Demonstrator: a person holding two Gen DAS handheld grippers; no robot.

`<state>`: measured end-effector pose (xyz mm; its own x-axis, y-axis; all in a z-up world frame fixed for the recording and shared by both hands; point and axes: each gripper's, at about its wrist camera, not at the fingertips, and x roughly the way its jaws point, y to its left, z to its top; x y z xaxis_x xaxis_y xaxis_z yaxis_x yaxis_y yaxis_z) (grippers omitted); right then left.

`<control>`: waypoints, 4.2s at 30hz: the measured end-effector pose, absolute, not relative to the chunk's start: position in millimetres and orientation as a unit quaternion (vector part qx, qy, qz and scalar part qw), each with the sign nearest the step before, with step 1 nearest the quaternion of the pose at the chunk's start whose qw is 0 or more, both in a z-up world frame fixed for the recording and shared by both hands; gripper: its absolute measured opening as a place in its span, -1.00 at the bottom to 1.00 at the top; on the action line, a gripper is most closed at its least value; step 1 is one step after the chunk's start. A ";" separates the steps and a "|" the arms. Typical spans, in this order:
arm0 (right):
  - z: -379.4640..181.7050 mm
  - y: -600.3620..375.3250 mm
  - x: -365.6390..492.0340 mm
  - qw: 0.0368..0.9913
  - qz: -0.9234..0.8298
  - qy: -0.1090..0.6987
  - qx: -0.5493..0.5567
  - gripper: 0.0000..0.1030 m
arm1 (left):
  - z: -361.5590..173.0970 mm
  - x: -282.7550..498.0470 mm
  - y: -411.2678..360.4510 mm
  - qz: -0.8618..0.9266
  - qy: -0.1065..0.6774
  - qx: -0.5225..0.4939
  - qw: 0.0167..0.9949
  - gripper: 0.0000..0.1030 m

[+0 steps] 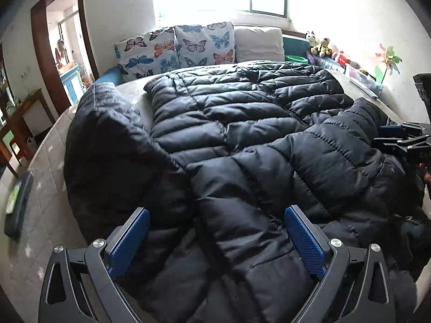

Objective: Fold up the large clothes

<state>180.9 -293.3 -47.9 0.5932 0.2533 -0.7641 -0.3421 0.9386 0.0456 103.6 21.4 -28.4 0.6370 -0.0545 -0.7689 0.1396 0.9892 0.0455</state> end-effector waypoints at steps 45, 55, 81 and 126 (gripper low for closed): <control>-0.5 -128.7 145.3 0.833 0.336 0.413 -0.149 0.87 | -62.3 361.1 344.8 0.043 0.465 -0.374 0.801 0.26; 20.9 -182.5 148.6 0.873 0.286 0.387 -0.085 0.87 | 23.6 343.2 322.0 0.005 0.393 -0.350 0.850 -0.73; -0.8 -362.6 94.0 0.913 0.150 0.362 0.112 0.87 | 20.4 122.4 -123.4 -0.220 0.397 0.078 0.888 -0.63; 83.9 -271.2 117.5 0.917 0.272 0.291 -0.015 -0.58 | 103.7 106.9 58.9 -0.193 0.355 -0.057 0.913 1.00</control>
<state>117.5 -271.2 83.9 0.6833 0.4901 -0.5412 -0.5072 0.8518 0.1310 106.9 58.9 103.7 0.6729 -0.3932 -0.6265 0.3121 0.9189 -0.2414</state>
